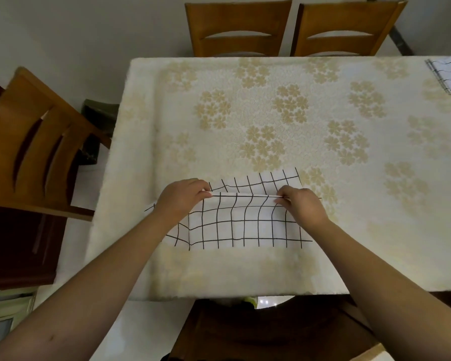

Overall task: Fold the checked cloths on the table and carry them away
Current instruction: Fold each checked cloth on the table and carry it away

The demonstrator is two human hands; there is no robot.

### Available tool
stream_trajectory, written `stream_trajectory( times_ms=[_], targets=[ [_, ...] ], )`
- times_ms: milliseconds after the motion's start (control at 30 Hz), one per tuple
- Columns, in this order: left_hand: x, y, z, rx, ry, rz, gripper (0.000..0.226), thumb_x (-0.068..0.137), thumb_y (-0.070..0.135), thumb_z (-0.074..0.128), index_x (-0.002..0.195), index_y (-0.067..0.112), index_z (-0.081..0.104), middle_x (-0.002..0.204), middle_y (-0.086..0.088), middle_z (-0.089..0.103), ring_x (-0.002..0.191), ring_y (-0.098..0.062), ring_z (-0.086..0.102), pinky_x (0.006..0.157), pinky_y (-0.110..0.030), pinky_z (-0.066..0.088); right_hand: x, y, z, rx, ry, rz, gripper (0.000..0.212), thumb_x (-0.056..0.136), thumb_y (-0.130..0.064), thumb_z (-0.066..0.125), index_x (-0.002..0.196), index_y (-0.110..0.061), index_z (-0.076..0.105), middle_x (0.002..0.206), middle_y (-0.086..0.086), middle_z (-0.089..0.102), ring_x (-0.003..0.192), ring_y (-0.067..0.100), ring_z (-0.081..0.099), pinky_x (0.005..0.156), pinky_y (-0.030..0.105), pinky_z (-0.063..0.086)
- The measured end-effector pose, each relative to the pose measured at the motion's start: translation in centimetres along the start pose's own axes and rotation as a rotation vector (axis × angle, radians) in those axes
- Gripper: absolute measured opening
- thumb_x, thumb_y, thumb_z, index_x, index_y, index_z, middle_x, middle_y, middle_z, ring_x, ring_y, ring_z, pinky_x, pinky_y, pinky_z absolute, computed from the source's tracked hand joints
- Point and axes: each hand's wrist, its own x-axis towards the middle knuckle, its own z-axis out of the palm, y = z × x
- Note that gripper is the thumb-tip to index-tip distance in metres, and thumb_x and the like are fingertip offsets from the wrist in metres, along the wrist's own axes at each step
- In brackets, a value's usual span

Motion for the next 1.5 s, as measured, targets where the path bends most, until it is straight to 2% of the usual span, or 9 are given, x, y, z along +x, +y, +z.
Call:
stream_trajectory(
  times_ms=[133, 300, 467, 567, 800, 1000, 1233, 1367, 1500],
  targets=[
    [-0.8, 0.4, -1.8, -0.078, -0.108, -0.098, 0.023, 0.081, 0.037, 0.074, 0.097, 0.022, 0.070, 0.078, 0.011, 0.062, 0.074, -0.013, 0.059, 0.068, -0.024, 0.043, -1.0, -0.1, -1.5, 0.085, -0.021, 0.063, 0.019, 0.090, -0.029, 0.067, 0.098, -0.012, 0.067, 0.075, 0.002, 0.067, 0.070, 0.022, 0.060, 0.058, 0.027, 0.040],
    [-1.7, -0.2, -3.6, -0.014, -0.316, -0.111, 0.028, 0.078, 0.029, 0.079, 0.103, 0.021, 0.070, 0.093, 0.006, 0.066, 0.090, -0.012, 0.062, 0.082, -0.030, 0.050, -2.1, -0.4, -3.5, 0.155, -0.081, 0.071, 0.024, 0.085, -0.032, 0.072, 0.095, -0.012, 0.067, 0.074, 0.000, 0.064, 0.069, 0.018, 0.057, 0.060, 0.025, 0.039],
    [-2.6, -0.7, -5.2, 0.025, -0.289, -0.171, 0.018, 0.081, 0.026, 0.077, 0.097, 0.021, 0.070, 0.085, 0.009, 0.063, 0.085, -0.014, 0.061, 0.076, -0.029, 0.049, -2.7, -0.8, -5.3, 0.156, -0.093, 0.042, 0.024, 0.081, -0.034, 0.075, 0.091, -0.014, 0.067, 0.074, -0.001, 0.064, 0.069, 0.017, 0.058, 0.060, 0.027, 0.041],
    [-2.8, -0.6, -6.4, 0.002, -0.278, -0.211, 0.017, 0.081, 0.027, 0.077, 0.096, 0.022, 0.071, 0.085, 0.008, 0.066, 0.085, -0.011, 0.063, 0.073, -0.024, 0.049, -2.7, -1.4, -6.6, 0.144, -0.128, 0.047, 0.023, 0.079, -0.035, 0.077, 0.090, -0.018, 0.068, 0.075, -0.004, 0.064, 0.070, 0.013, 0.058, 0.059, 0.017, 0.039],
    [-2.8, 0.5, -10.1, 0.015, -0.469, -0.181, 0.012, 0.079, 0.035, 0.078, 0.084, 0.030, 0.068, 0.076, 0.013, 0.065, 0.068, 0.002, 0.058, 0.053, -0.006, 0.037, -2.3, -2.6, -10.5, 0.124, -0.377, 0.029, 0.018, 0.077, -0.033, 0.080, 0.087, -0.020, 0.072, 0.077, -0.003, 0.066, 0.067, 0.008, 0.055, 0.059, 0.018, 0.039],
    [-2.4, -0.2, -10.2, -0.032, -0.591, -0.243, 0.013, 0.079, 0.042, 0.076, 0.076, 0.030, 0.072, 0.069, 0.011, 0.069, 0.065, -0.003, 0.061, 0.062, -0.020, 0.044, -1.4, -2.4, -10.1, 0.090, -0.451, 0.025, 0.017, 0.076, -0.036, 0.080, 0.080, -0.024, 0.069, 0.079, -0.003, 0.065, 0.071, 0.011, 0.056, 0.065, 0.024, 0.042],
    [-1.0, -3.5, -6.1, 0.122, -0.397, -0.314, 0.017, 0.086, 0.030, 0.071, 0.100, 0.020, 0.069, 0.093, 0.004, 0.066, 0.082, -0.011, 0.058, 0.065, -0.022, 0.043, 0.5, -0.8, -5.9, -0.027, -0.294, 0.085, 0.012, 0.087, -0.024, 0.069, 0.098, -0.019, 0.069, 0.098, 0.002, 0.071, 0.091, 0.020, 0.064, 0.079, 0.033, 0.052],
    [-0.5, -5.4, -3.6, 0.121, -0.310, -0.361, 0.017, 0.091, 0.022, 0.065, 0.107, 0.015, 0.068, 0.106, -0.003, 0.068, 0.088, -0.016, 0.059, 0.073, -0.024, 0.043, 1.9, 0.4, -3.4, -0.190, -0.219, 0.089, 0.018, 0.092, -0.023, 0.060, 0.109, -0.022, 0.067, 0.106, 0.000, 0.070, 0.099, 0.021, 0.062, 0.088, 0.034, 0.042],
    [0.0, -7.2, -1.9, 0.141, -0.277, -0.371, 0.016, 0.094, 0.022, 0.060, 0.107, 0.015, 0.068, 0.107, -0.004, 0.069, 0.095, -0.021, 0.063, 0.079, -0.029, 0.048, 3.8, 1.4, -2.1, -0.320, -0.252, 0.126, 0.024, 0.090, -0.038, 0.063, 0.110, -0.025, 0.065, 0.106, -0.002, 0.068, 0.103, 0.020, 0.059, 0.090, 0.035, 0.034]
  ],
)
